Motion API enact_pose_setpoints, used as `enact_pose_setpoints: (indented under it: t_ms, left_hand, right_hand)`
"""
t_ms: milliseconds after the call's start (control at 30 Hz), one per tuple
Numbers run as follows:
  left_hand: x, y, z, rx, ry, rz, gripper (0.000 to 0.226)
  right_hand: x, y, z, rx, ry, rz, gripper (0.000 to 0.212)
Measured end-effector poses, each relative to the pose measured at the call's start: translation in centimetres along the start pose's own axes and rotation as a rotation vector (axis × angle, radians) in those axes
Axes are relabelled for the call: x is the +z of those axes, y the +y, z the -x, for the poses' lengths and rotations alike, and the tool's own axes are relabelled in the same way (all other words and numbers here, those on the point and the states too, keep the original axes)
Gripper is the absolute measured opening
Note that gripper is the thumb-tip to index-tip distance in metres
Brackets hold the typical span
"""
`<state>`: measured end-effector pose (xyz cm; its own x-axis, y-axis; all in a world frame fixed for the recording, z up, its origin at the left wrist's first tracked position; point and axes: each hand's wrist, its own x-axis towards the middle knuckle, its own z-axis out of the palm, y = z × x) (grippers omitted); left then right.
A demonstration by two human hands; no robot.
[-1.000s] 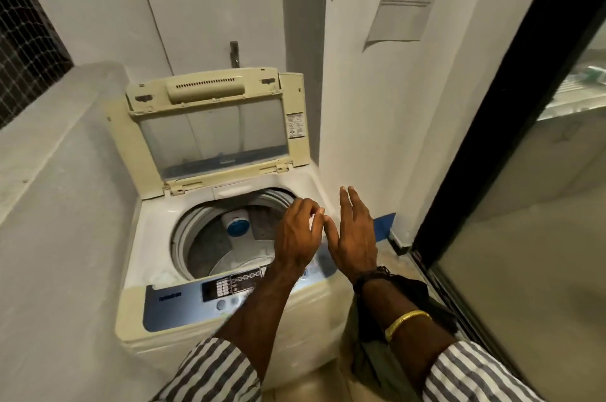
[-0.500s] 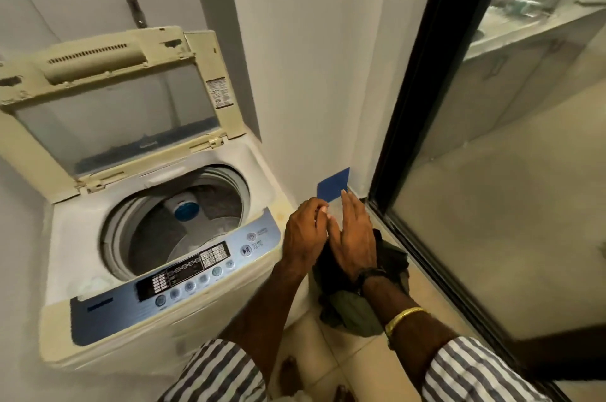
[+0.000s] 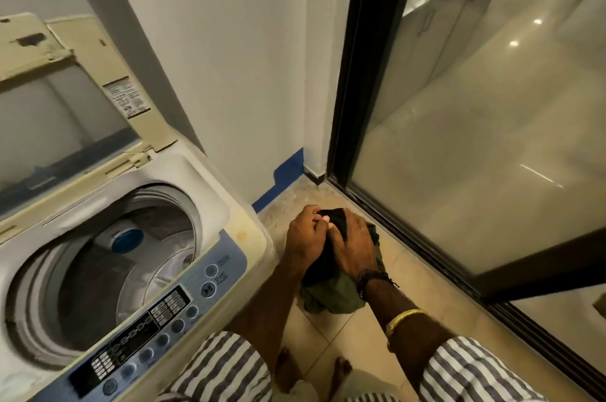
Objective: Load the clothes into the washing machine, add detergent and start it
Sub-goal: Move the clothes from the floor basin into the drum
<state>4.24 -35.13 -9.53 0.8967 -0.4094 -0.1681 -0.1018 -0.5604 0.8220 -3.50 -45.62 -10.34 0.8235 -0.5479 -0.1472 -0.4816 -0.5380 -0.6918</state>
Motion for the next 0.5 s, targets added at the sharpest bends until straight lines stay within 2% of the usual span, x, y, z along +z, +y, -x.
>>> enact_pose_setpoints:
  t_ms: [267, 500]
  left_hand:
    - [3.0, -1.9, -2.0, -0.144, -0.010, 0.004, 0.043]
    - [7.1, -3.4, -5.3, -0.310, -0.031, 0.065, 0.056]
  right_hand:
    - [1.1, 3.0, -2.4, 0.108, -0.095, -0.001, 0.084]
    - [2.7, 7.0, -6.7, 0.163, -0.199, 0.014, 0.083]
